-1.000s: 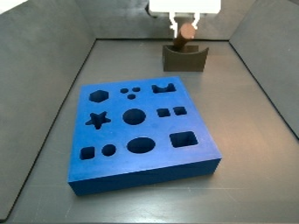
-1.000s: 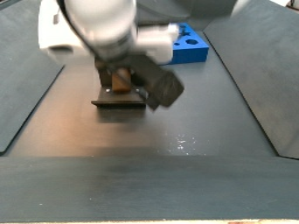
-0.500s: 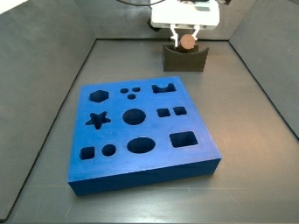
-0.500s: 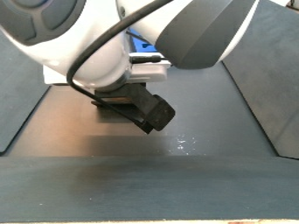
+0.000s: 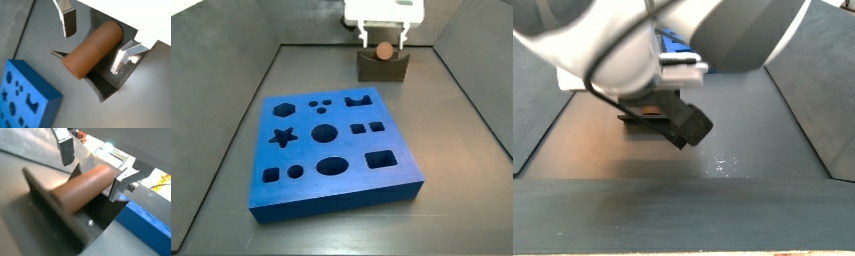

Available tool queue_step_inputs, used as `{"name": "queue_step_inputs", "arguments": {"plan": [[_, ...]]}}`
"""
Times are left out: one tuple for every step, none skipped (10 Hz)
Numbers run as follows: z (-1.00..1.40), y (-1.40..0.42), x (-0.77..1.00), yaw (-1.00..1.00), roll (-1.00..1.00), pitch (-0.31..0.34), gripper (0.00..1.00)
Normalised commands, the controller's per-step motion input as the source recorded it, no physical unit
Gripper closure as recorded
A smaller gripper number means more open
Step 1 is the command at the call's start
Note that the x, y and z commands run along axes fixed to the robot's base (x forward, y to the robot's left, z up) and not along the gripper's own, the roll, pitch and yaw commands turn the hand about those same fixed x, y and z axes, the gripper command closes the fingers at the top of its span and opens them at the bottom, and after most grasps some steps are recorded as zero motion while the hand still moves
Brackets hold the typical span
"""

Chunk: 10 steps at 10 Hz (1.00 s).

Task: Pick up the round object. Move up. Place the round object on the fixture. Regrasp the round object. Move to above the board. Insert the round object.
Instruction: Regrasp the round object.

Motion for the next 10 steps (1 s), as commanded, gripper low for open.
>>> {"name": "queue_step_inputs", "arguments": {"plan": [[1.0, 0.0, -0.03, -0.02, 0.12, 0.066, 0.0], [1.0, 0.0, -0.04, -0.02, 0.12, 0.071, 0.0], [0.94, 0.0, -0.04, -0.02, 0.11, 0.079, 0.0], [0.78, 0.0, -0.04, -0.02, 0.11, 0.084, 0.0], [0.56, 0.0, -0.04, -0.02, 0.1, 0.073, 0.0], [0.39, 0.0, -0.04, -0.02, 0.09, 0.075, 0.0], [0.78, -1.0, -0.08, 0.01, 1.0, 0.055, 0.0], [0.71, -1.0, -0.08, 0.01, 1.0, 0.055, 0.0], [0.62, -1.0, -0.1, 0.01, 1.0, 0.043, 0.0], [0.56, -1.0, -0.12, 0.01, 1.0, 0.038, 0.0]]}}
